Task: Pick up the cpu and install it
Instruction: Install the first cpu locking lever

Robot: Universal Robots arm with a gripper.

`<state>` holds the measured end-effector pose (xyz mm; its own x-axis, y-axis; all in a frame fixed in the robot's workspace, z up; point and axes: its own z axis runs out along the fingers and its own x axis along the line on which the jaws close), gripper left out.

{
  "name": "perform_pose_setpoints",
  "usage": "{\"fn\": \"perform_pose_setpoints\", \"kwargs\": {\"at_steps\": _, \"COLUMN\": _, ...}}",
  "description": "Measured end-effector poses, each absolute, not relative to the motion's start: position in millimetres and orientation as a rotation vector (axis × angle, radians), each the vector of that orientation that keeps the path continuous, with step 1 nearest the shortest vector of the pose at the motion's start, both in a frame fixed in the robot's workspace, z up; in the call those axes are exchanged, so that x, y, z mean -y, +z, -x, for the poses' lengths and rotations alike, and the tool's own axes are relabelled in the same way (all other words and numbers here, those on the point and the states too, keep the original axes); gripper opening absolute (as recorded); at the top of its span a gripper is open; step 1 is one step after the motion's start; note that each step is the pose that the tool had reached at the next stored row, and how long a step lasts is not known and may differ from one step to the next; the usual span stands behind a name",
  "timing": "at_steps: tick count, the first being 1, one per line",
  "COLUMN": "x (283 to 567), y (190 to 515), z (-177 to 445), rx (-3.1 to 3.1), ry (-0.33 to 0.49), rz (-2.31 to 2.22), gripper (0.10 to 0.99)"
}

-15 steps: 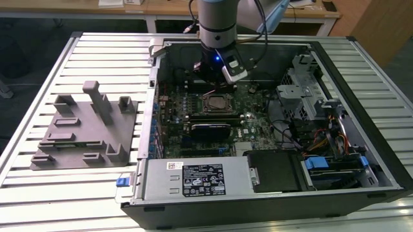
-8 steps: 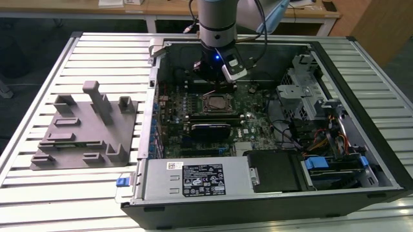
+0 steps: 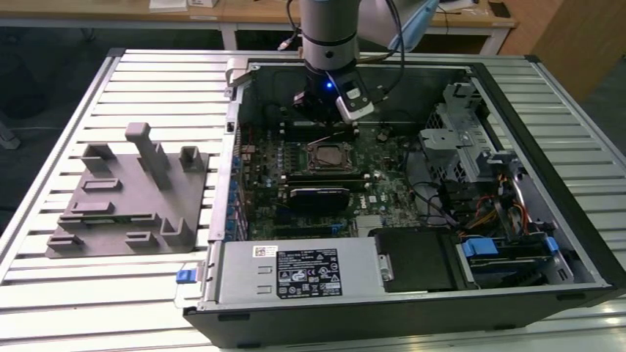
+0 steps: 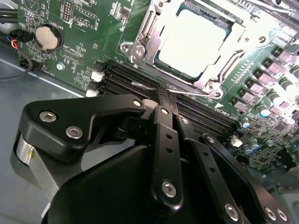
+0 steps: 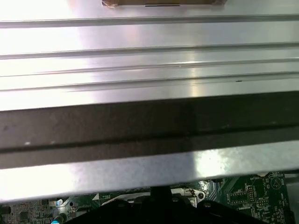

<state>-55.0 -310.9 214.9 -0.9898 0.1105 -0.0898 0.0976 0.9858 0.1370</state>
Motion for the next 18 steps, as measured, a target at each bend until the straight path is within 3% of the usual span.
{"fn": "perform_pose_setpoints", "kwargs": {"at_steps": 18, "x": 305.5, "y": 213.1, "z": 55.0, "rx": -3.028, "ry": 0.19, "rz": -0.158, "gripper": 0.106}}
